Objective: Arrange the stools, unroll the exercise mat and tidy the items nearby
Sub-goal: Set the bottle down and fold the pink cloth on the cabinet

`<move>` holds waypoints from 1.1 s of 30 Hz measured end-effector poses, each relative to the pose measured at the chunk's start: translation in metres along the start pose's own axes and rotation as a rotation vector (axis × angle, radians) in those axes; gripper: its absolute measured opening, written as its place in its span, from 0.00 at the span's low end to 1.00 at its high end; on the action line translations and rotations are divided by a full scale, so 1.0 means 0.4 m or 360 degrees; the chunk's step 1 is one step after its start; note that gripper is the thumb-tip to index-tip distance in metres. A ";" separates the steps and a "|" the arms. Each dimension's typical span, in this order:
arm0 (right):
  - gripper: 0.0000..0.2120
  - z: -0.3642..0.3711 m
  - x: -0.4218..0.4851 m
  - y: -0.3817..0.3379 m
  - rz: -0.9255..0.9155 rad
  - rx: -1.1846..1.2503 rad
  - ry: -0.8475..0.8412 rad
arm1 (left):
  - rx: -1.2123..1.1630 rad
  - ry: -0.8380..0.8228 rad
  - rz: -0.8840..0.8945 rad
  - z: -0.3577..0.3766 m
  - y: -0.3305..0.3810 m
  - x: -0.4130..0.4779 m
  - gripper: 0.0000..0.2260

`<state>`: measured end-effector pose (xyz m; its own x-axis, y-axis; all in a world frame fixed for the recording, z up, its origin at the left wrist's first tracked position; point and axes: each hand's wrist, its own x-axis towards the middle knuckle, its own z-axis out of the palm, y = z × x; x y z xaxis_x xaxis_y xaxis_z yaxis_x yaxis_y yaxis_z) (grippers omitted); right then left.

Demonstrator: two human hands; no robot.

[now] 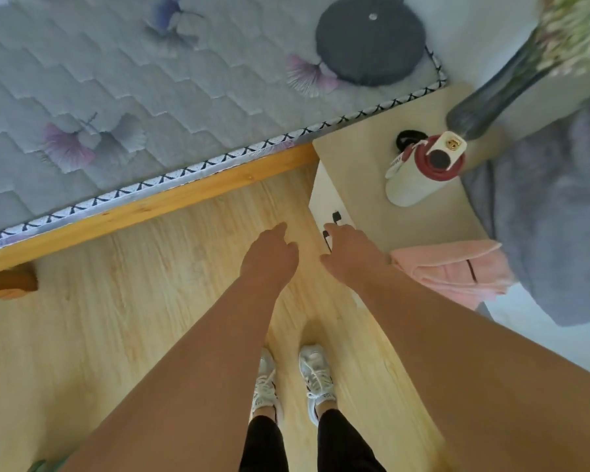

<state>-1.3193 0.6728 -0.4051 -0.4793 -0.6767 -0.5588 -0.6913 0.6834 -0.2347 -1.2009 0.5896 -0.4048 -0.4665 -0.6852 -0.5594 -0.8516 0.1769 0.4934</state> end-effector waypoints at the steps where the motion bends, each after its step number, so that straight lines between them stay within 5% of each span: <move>1: 0.25 -0.011 -0.001 0.016 0.0030 0.0033 0.0029 | 0.0012 -0.0014 0.0028 0.004 0.022 0.004 0.23; 12: 0.22 -0.121 0.002 0.262 0.0385 0.0390 0.0165 | 0.0029 -0.0166 0.0278 0.089 0.263 0.038 0.25; 17: 0.28 -0.168 0.035 0.375 0.0444 0.0607 0.0324 | 0.0013 -0.0145 0.0318 0.116 0.378 0.075 0.32; 22: 0.40 -0.189 0.081 0.406 0.0401 0.0898 0.0499 | -0.0095 -0.0140 0.0282 0.113 0.476 0.135 0.35; 33: 0.40 -0.205 0.150 0.411 0.0180 0.1062 0.0530 | -0.0373 -0.0146 0.0293 0.134 0.536 0.183 0.26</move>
<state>-1.5061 0.7222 -0.4122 -0.7393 -0.5674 -0.3627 -0.2049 0.7027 -0.6814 -1.4302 0.6153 -0.3757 -0.6362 -0.5884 -0.4990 -0.6776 0.1170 0.7260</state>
